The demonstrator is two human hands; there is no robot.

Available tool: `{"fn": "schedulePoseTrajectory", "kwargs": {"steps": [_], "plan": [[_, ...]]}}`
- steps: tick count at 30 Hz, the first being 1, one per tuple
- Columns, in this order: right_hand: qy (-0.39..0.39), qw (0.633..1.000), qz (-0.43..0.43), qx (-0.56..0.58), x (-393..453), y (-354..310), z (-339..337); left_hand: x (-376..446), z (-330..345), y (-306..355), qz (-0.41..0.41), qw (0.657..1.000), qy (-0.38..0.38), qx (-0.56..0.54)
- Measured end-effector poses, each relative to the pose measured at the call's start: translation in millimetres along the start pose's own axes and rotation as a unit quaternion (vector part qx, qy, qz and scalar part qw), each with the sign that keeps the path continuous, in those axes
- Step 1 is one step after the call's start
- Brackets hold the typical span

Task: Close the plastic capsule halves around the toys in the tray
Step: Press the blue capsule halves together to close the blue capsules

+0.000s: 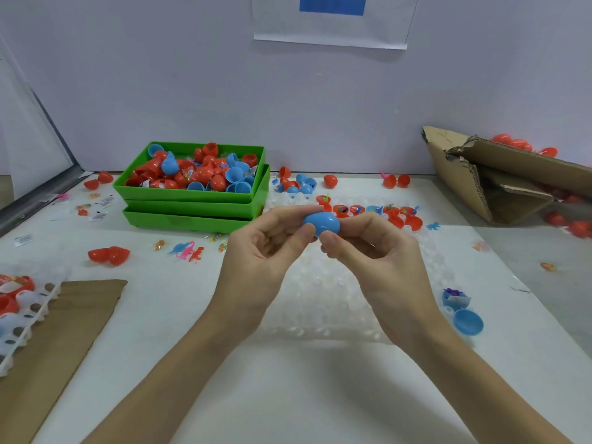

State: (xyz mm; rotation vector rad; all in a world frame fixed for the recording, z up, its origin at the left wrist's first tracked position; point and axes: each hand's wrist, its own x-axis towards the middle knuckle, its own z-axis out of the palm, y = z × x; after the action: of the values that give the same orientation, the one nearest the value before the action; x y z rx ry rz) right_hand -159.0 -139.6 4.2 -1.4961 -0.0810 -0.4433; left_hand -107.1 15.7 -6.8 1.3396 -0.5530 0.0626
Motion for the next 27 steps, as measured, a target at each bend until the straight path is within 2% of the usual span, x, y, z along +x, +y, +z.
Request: {"fn": "schedulePoseTrajectory", "kwargs": {"steps": [6, 8, 12, 16, 20, 25, 27], "plan": [[0.0, 0.999, -0.018, 0.032, 2, -3, 0, 2, 0, 1, -0.044, 0.987, -0.03, -0.154], [-0.01, 0.998, -0.009, 0.056, 3, -3, 1, 4, -1, 0, -0.048, 0.983, -0.03, -0.175], [-0.007, 0.999, -0.007, 0.048, 2, 1, 2, 4, -2, -4, -0.042, 0.988, -0.015, -0.151], [-0.005, 1.0, -0.011, 0.026, 1, 2, 2, 3, -3, -3, -0.024, 0.997, 0.004, -0.078], [0.001, 0.998, -0.042, -0.053, 1, 7, 1, 0, 0, -3, -0.001, 1.0, -0.005, -0.006], [-0.009, 0.968, -0.107, -0.226, -2, 19, 2, 0, 2, -7, -0.026, 0.999, 0.01, 0.021], [-0.038, 0.965, -0.099, -0.242, -1, 23, 1, 1, 0, -10, -0.052, 0.998, 0.03, 0.004]]}}
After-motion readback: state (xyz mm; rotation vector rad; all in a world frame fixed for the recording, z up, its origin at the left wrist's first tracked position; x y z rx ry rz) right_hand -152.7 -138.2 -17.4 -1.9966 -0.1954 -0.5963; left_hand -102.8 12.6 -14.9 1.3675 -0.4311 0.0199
